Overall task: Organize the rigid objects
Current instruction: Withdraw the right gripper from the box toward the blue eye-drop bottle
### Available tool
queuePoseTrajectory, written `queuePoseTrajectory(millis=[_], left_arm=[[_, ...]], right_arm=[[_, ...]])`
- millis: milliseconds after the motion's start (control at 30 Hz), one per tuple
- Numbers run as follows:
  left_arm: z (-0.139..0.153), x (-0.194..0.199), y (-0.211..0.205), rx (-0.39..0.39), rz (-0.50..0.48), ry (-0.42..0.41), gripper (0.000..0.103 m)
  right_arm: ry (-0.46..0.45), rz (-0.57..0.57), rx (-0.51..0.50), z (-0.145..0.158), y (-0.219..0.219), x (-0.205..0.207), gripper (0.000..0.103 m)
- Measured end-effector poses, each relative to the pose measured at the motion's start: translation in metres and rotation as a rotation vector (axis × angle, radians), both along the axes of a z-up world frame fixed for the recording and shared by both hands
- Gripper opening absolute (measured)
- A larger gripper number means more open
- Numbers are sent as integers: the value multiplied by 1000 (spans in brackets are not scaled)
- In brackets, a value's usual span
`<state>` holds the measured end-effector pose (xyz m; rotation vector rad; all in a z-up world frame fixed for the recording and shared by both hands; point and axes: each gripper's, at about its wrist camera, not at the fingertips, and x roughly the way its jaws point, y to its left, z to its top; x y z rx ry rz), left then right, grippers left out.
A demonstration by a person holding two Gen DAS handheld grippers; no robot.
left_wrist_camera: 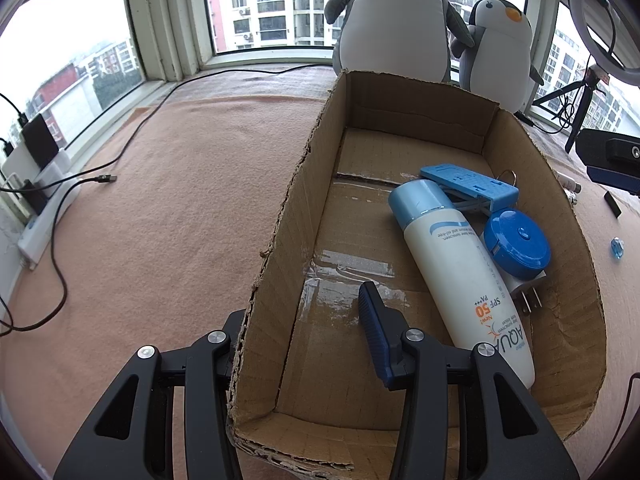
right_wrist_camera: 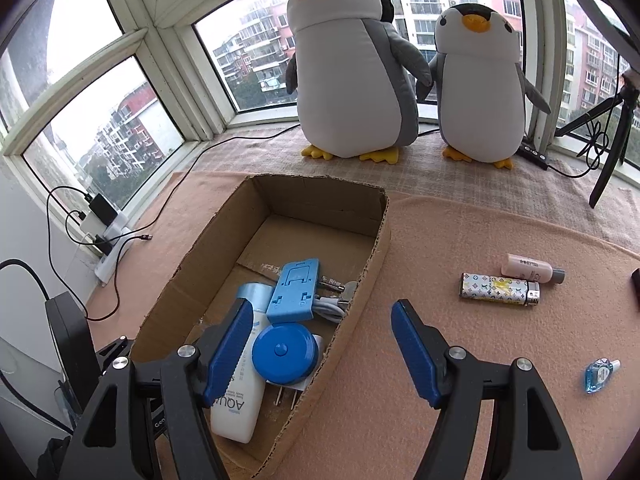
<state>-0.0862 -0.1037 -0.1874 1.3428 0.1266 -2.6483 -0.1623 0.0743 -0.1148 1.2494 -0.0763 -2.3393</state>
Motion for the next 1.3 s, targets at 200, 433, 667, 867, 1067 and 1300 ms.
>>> queuePoseTrajectory(millis=[200, 433, 667, 867, 1067, 1300], left_arm=[[0, 0, 0, 0, 0, 0, 44], [0, -1, -1, -5, -1, -3, 45], [0, 0, -1, -14, 0, -9, 45], [0, -1, 0, -19, 0, -15, 45], [0, -1, 1, -27, 0, -21, 46], [0, -2, 2, -38, 4, -25, 46]], right_arm=[[12, -47, 8, 1, 35, 3, 68], [37, -144, 50, 0, 94, 8, 68], [37, -256, 114, -12, 156, 7, 68], [59, -223, 165, -23, 189, 13, 69], [45, -157, 157, -38, 209, 13, 72], [17, -128, 179, -57, 215, 2, 72]])
